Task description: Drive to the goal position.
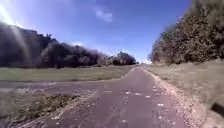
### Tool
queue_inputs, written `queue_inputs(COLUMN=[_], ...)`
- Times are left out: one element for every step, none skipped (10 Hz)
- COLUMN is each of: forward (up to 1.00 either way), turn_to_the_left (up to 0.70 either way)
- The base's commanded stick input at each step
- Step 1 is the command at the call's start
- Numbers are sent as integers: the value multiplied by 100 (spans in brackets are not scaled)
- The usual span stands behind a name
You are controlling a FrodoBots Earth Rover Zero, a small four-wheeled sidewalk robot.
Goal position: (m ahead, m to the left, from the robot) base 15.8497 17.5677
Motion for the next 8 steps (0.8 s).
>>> queue_inputs(forward=[100, 100, 100, 97, 96, 94, 94, 93], turn_to_the_left=[2, 2, 3, 0, 0, 0, 0, 0])
